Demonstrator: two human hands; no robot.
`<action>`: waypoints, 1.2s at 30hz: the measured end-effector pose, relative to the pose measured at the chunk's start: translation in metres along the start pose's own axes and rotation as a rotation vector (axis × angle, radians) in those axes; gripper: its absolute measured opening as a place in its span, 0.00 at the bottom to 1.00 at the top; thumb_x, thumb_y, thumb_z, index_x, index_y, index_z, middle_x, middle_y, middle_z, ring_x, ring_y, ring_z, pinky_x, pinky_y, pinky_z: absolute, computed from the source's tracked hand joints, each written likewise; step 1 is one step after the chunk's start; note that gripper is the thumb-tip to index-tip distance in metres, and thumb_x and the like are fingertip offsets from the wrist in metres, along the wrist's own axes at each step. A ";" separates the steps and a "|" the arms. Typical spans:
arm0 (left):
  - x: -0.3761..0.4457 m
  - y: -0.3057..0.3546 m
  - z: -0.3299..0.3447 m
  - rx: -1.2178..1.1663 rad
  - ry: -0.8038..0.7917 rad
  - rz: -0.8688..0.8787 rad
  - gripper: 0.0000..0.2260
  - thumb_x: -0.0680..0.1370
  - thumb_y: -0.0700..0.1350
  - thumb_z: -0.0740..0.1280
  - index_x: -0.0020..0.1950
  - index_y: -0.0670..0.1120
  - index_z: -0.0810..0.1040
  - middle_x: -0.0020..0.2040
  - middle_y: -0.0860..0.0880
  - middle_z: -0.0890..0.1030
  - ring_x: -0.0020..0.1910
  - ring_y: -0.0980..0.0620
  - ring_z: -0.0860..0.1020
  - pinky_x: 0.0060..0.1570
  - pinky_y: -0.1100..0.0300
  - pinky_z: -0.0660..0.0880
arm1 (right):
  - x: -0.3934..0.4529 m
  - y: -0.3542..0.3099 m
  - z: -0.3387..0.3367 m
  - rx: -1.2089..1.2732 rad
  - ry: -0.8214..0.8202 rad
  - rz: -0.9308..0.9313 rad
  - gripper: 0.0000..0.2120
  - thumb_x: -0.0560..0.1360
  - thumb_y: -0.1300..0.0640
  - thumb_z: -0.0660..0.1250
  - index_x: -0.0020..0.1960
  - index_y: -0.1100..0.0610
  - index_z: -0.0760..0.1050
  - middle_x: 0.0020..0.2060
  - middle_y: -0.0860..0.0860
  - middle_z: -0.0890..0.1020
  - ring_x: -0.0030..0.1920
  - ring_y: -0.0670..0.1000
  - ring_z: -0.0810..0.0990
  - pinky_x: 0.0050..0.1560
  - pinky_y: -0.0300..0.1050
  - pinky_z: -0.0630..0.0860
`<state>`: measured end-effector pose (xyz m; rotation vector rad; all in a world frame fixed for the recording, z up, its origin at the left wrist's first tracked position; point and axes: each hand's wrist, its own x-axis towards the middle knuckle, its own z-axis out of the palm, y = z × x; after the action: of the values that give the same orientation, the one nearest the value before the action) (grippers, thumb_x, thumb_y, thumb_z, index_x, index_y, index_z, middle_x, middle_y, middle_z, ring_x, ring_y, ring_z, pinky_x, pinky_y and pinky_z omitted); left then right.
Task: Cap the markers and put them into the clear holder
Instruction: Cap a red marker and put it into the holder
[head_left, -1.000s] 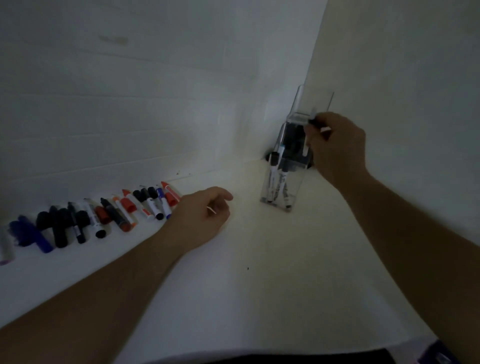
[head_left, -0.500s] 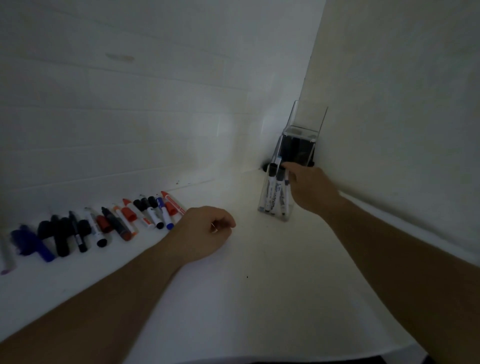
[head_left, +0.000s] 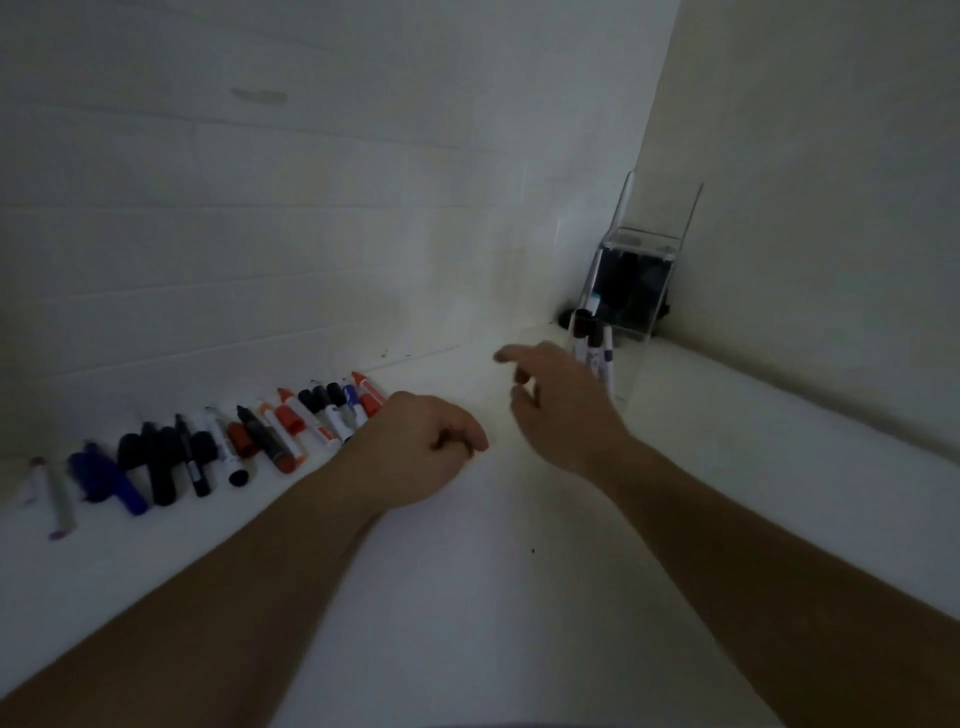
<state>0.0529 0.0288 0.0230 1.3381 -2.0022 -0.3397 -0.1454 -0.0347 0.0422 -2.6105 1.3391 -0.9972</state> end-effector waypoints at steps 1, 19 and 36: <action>0.002 -0.002 -0.005 0.039 0.072 -0.003 0.16 0.70 0.41 0.61 0.47 0.52 0.87 0.43 0.55 0.86 0.42 0.56 0.83 0.50 0.60 0.80 | 0.002 -0.005 0.015 0.032 -0.035 -0.006 0.20 0.79 0.59 0.63 0.69 0.46 0.72 0.53 0.44 0.74 0.43 0.42 0.71 0.48 0.37 0.68; 0.009 -0.046 -0.042 0.459 0.459 -0.477 0.17 0.73 0.40 0.63 0.57 0.56 0.80 0.54 0.53 0.79 0.58 0.45 0.71 0.59 0.48 0.72 | 0.043 -0.036 0.069 -0.055 -0.325 0.110 0.21 0.75 0.55 0.65 0.65 0.54 0.64 0.51 0.58 0.78 0.46 0.58 0.77 0.45 0.49 0.76; 0.008 -0.037 -0.026 0.702 0.103 -0.595 0.18 0.74 0.58 0.62 0.59 0.56 0.81 0.70 0.48 0.69 0.66 0.40 0.62 0.64 0.46 0.61 | -0.006 0.022 0.041 -0.216 -0.153 0.155 0.11 0.85 0.49 0.51 0.50 0.53 0.69 0.40 0.49 0.72 0.34 0.47 0.70 0.30 0.43 0.61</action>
<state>0.0950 0.0098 0.0244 2.3362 -1.6490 0.2031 -0.1405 -0.0542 -0.0004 -2.6142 1.6606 -0.6505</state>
